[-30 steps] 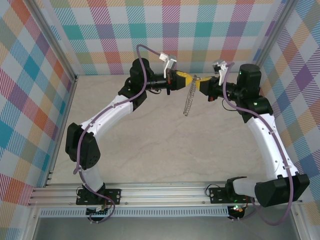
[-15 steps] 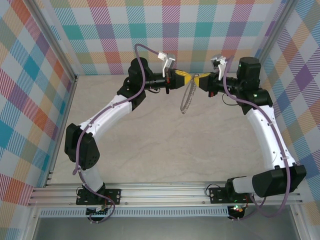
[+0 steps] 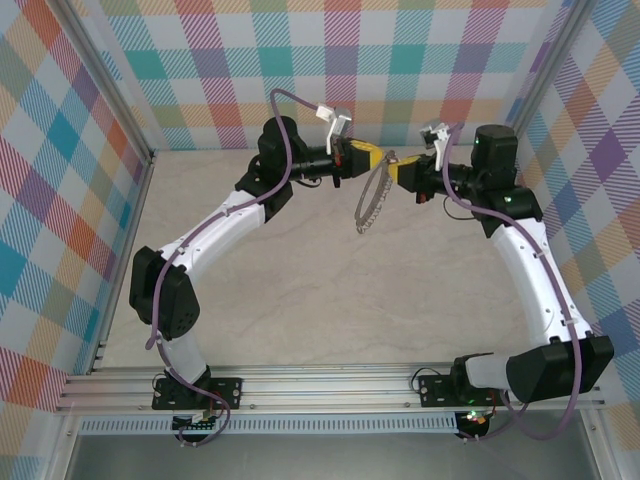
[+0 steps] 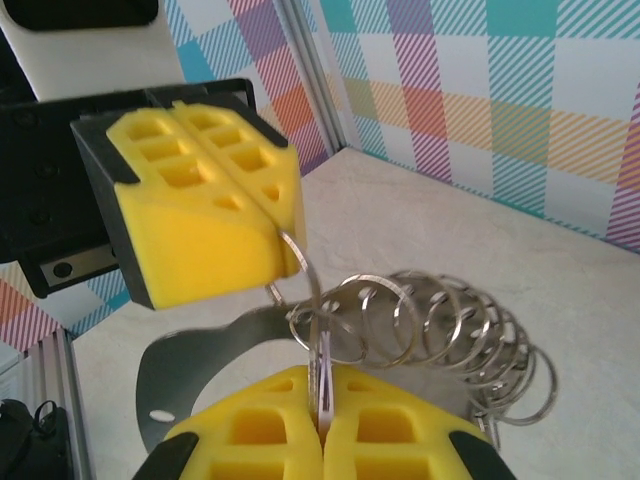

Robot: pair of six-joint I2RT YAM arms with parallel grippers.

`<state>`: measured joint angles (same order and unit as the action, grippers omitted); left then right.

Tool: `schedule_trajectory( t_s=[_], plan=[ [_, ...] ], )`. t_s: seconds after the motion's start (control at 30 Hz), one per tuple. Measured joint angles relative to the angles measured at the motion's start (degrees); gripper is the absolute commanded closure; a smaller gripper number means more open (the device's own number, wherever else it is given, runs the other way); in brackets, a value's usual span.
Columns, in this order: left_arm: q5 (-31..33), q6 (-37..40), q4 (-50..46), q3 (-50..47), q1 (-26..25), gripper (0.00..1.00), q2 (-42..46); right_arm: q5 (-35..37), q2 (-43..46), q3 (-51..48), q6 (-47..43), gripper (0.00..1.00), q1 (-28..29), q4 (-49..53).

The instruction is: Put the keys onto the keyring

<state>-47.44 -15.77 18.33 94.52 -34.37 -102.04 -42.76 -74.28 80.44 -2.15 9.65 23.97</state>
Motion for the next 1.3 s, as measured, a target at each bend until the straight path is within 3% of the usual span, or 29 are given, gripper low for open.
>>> schedule_trajectory(
  t_s=[0.4, 0.67, 1.3],
  plan=[
    [0.8, -1.2, 0.9, -0.3, -0.1, 1.00, 0.0, -2.0, 0.6, -2.0, 0.7, 1.00, 0.2, -0.8],
    [0.8, -1.3, 1.0, -0.3, -0.1, 1.00, 0.0, 1.0, 0.8, -1.8, 0.5, 1.00, 0.2, -0.5],
    [-0.3, -0.9, 0.7, -0.2, -0.4, 1.00, 0.0, 1.7, -2.7, 9.1, -5.9, 1.00, 0.2, 7.7]
  ],
)
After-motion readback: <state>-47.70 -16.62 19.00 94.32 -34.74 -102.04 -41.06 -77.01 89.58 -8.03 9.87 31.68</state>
